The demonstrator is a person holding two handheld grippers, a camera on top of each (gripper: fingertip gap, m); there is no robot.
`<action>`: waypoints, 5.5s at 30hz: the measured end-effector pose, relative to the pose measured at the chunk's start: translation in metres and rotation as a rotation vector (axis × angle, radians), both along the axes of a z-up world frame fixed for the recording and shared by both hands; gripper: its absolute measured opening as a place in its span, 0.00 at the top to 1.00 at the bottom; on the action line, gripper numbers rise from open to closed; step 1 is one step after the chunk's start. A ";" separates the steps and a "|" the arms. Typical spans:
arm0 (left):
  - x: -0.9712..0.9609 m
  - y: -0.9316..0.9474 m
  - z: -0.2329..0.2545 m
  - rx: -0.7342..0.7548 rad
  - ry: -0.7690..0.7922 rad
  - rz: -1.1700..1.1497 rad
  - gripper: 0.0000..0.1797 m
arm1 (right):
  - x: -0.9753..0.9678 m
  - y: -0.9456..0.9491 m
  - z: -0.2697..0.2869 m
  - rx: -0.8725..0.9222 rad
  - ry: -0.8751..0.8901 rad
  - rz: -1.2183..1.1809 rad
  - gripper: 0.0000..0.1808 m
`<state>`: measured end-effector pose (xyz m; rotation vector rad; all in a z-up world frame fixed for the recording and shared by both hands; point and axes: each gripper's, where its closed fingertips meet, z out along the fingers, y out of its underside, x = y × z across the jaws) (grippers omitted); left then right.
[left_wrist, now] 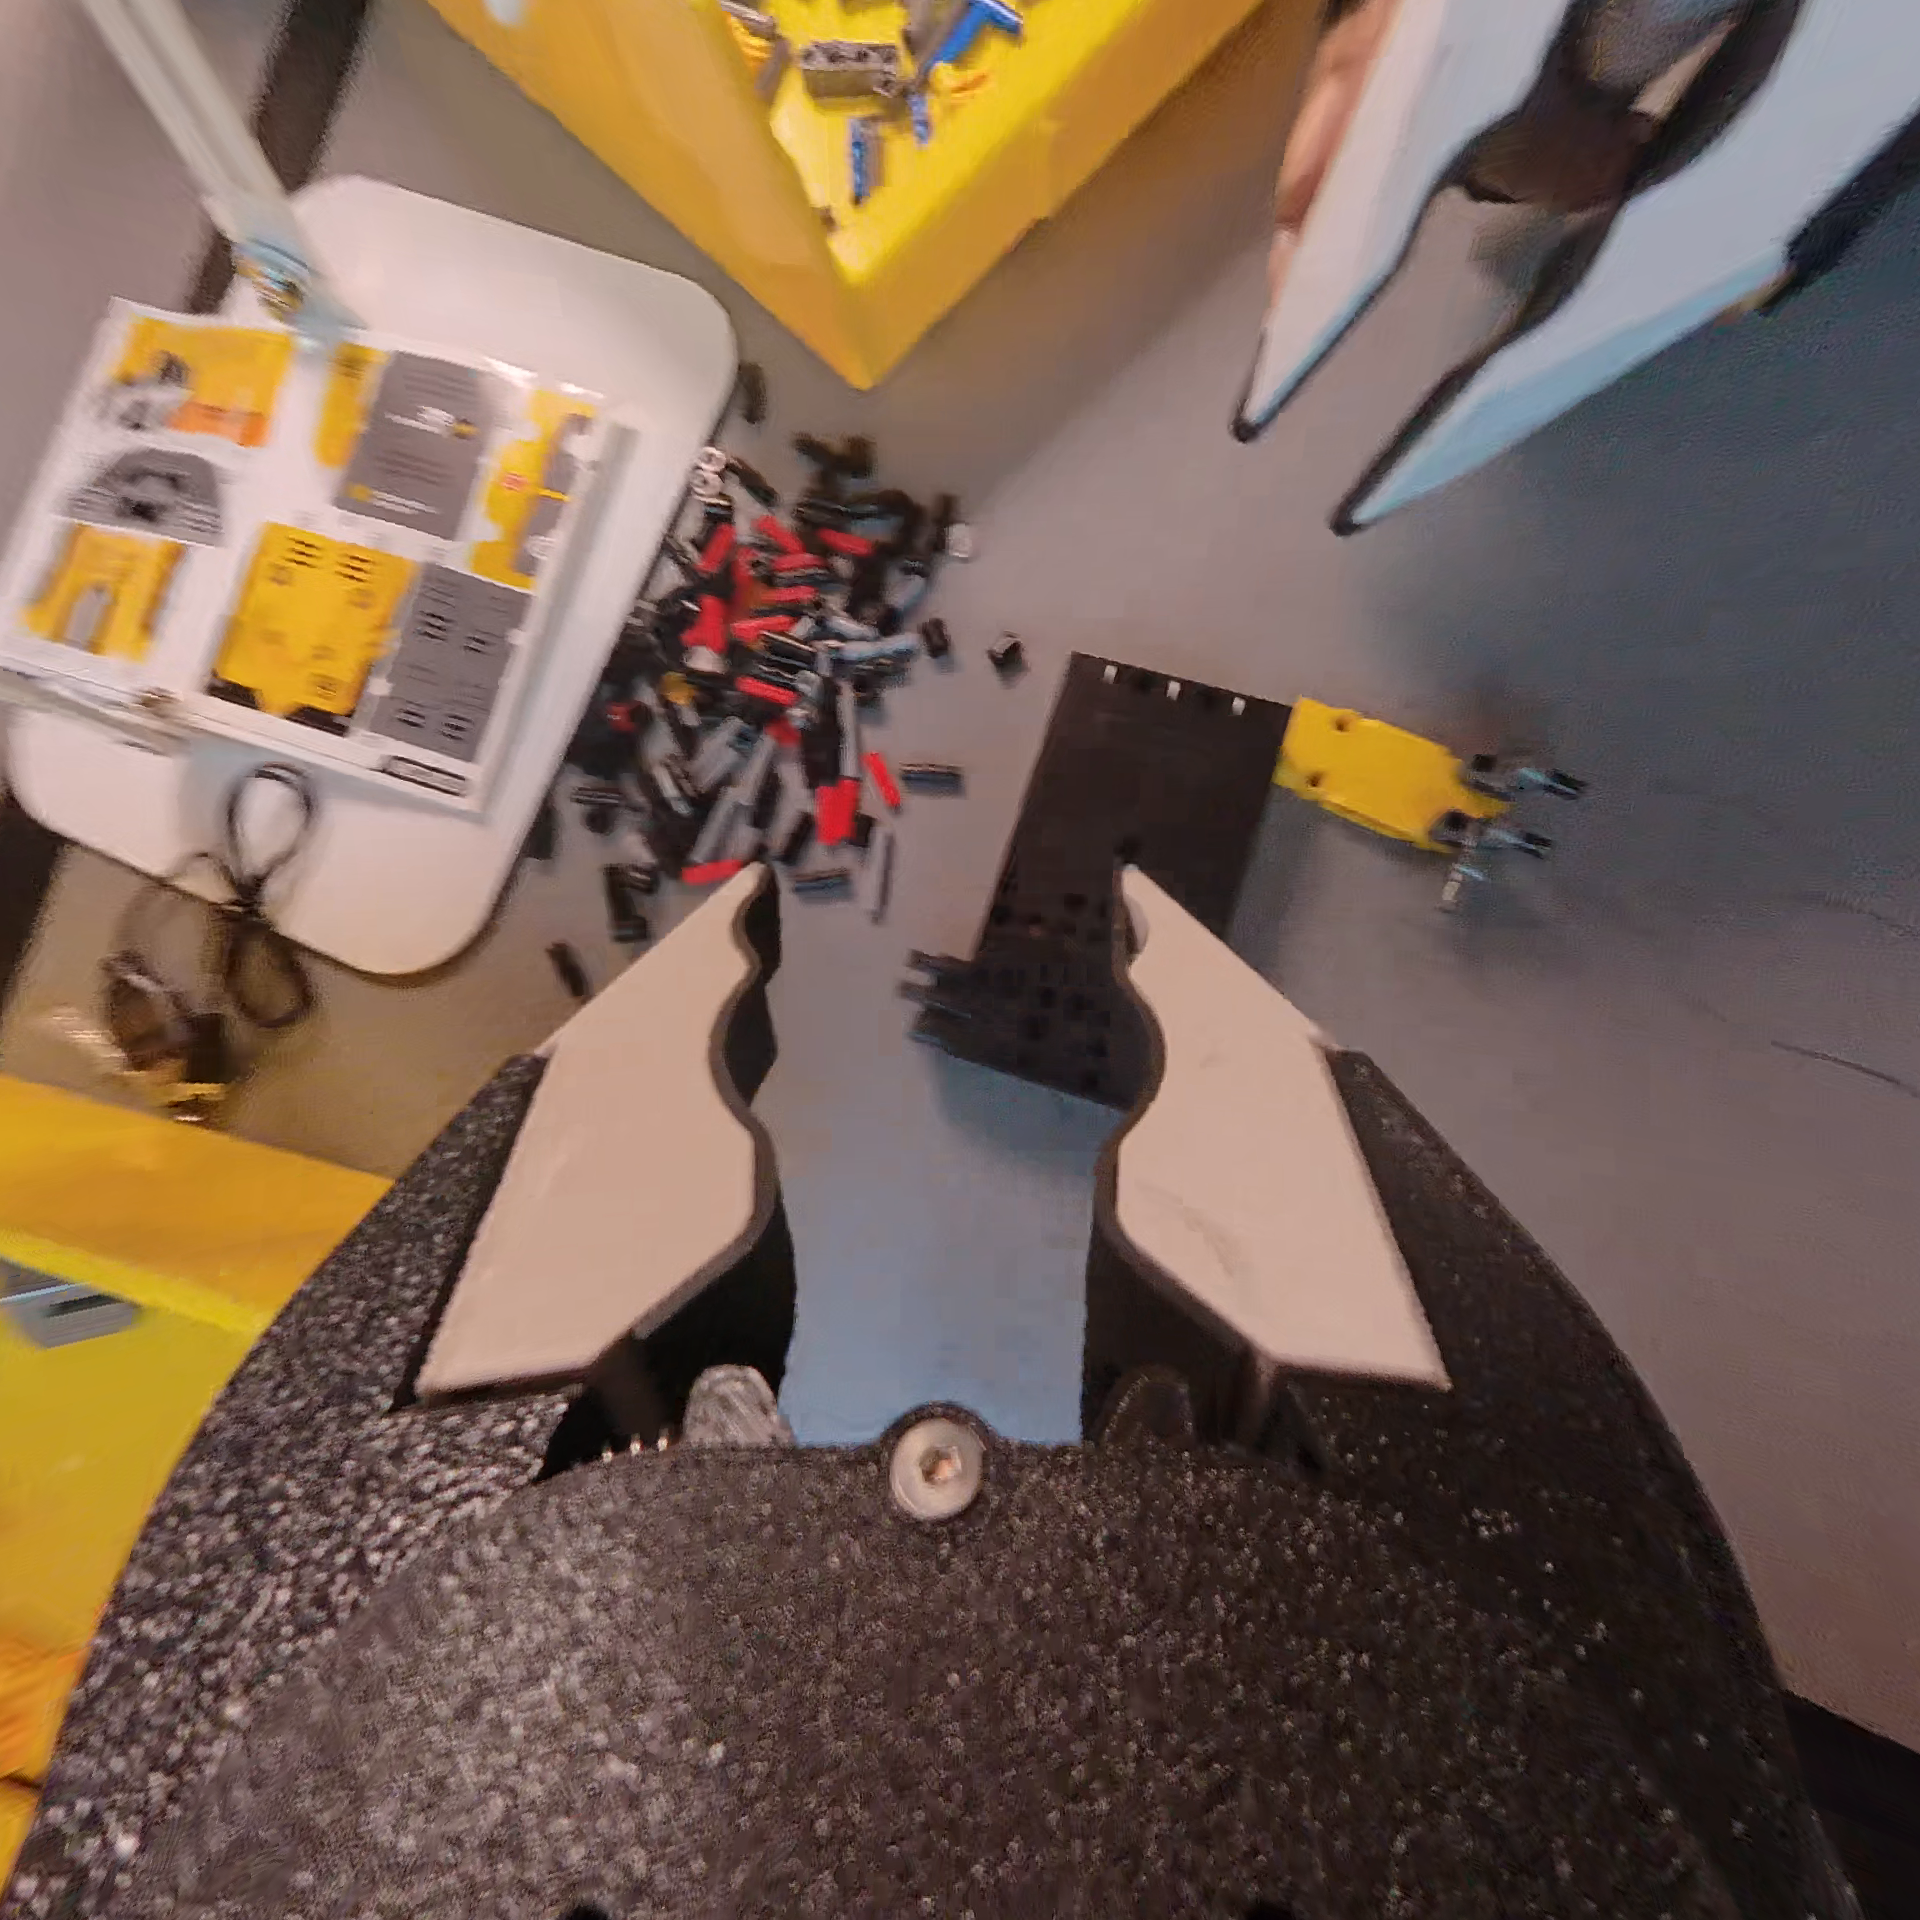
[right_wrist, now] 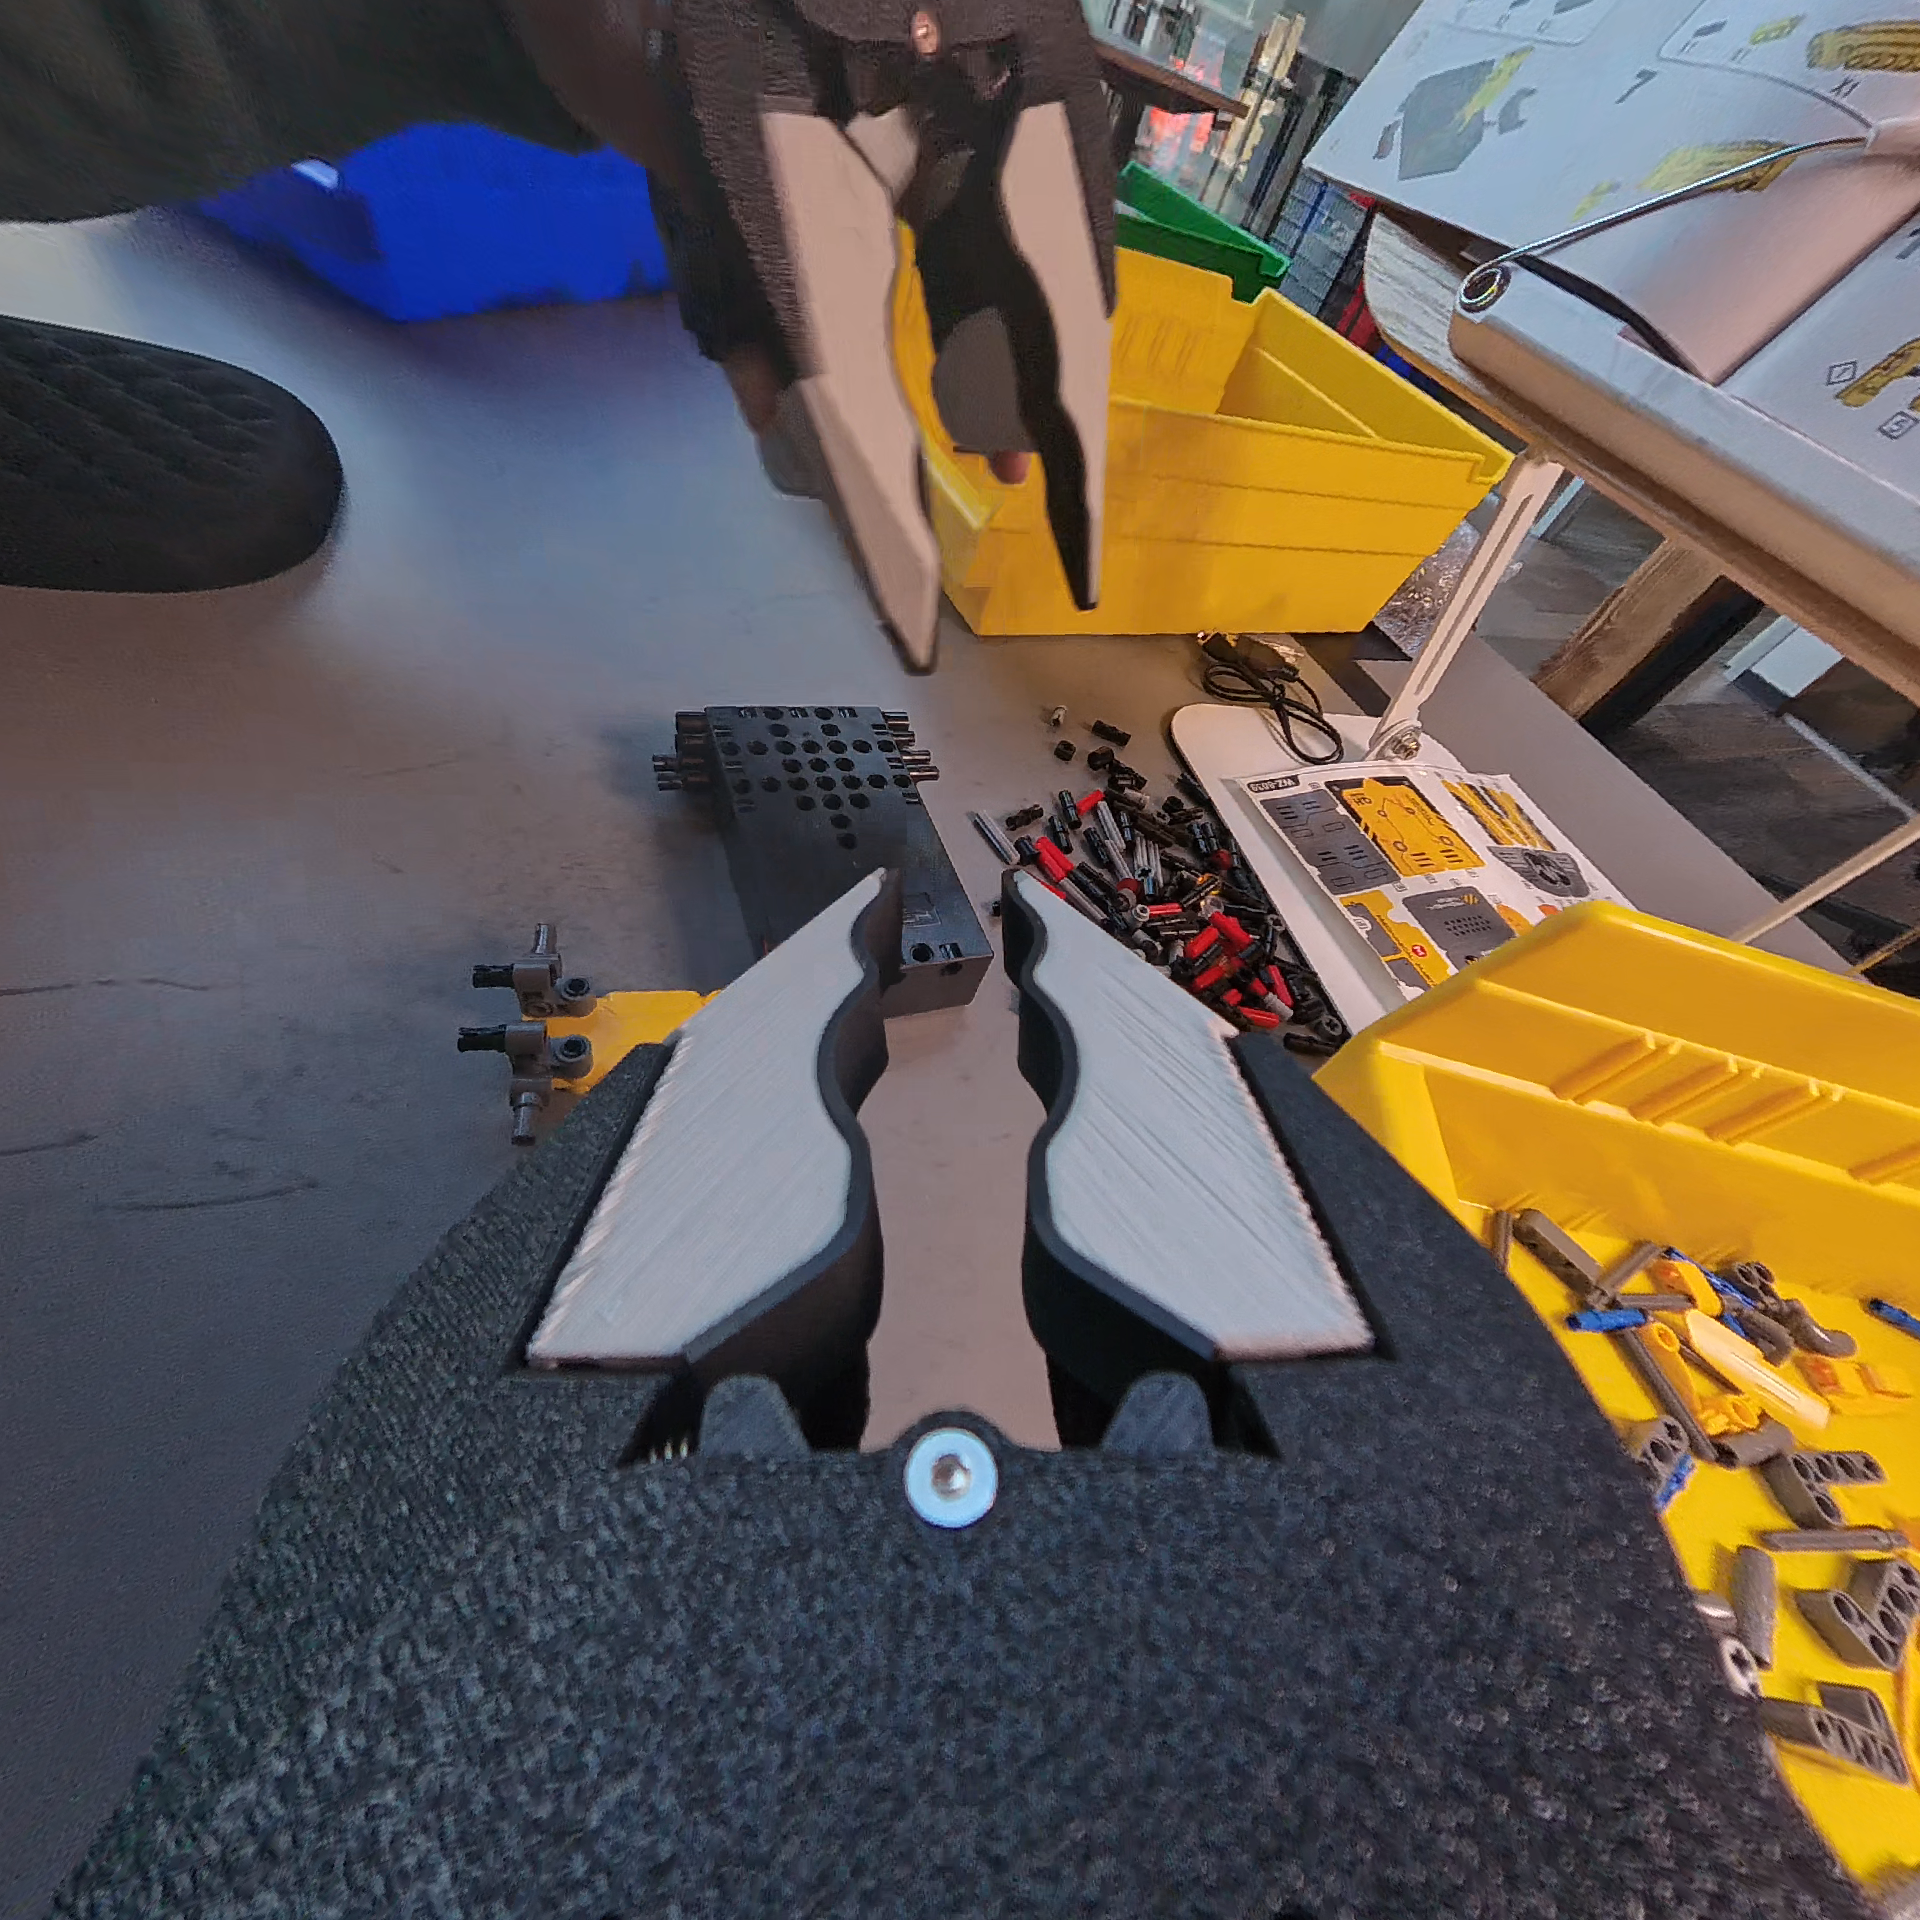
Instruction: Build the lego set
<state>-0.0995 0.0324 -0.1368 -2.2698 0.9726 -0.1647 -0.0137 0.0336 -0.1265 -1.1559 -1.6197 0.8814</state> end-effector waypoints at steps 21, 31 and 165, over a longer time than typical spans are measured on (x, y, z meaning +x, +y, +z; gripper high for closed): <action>0.000 -0.046 -0.057 -0.010 -0.083 0.011 0.65 | -0.006 0.006 -0.025 -0.081 -0.110 0.006 0.86; 0.000 -0.058 -0.052 -0.047 -0.209 -0.002 0.65 | -0.005 0.001 -0.028 -0.052 -0.123 0.026 0.86; 0.062 -0.076 0.038 0.291 -0.658 -0.144 0.95 | -0.023 -0.072 0.032 -0.272 -0.176 0.617 0.97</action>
